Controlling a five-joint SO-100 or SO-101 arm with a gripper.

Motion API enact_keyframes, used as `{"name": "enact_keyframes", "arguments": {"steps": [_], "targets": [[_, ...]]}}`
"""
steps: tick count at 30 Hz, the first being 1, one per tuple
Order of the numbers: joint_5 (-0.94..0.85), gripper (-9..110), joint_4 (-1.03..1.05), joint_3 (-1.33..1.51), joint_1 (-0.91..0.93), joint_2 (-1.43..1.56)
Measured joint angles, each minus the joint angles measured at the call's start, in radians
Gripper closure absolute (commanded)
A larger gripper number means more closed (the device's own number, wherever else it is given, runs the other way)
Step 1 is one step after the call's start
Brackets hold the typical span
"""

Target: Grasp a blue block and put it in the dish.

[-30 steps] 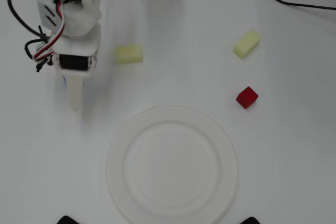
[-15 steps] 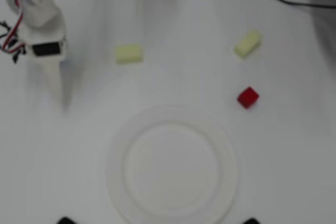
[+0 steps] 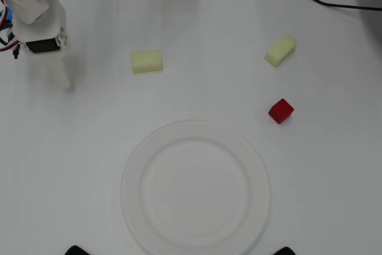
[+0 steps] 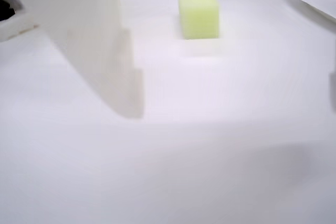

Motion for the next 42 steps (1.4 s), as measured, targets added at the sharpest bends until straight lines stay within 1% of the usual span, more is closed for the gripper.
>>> {"name": "enact_keyframes", "arguments": {"steps": [2, 5, 10, 14, 17, 24, 29, 32, 33, 37, 39, 40, 42], "targets": [[0.06, 91, 0.035, 0.057, -0.04, 0.049], [0.172, 93, 0.058, 0.16, -0.143, 0.221], [0.342, 96, 0.069, 0.304, -0.394, 0.589], [0.454, 102, 0.081, 0.443, -0.58, 0.885], [0.5, 102, 0.055, 0.6, -0.664, 1.121], [0.52, 102, -0.031, 1.037, -0.718, 1.589], [0.5, 102, -0.181, 1.468, -0.723, 1.996], [0.488, 101, -0.195, 1.69, -0.736, 2.204], [0.494, 99, -0.195, 1.758, -0.732, 2.227], [0.584, 97, -0.184, 1.865, -0.733, 2.227], [0.621, 98, -0.175, 1.888, -0.733, 2.227], [0.64, 101, -0.175, 1.898, -0.733, 2.227], [0.666, 101, -0.175, 1.917, -0.733, 2.227]]}}
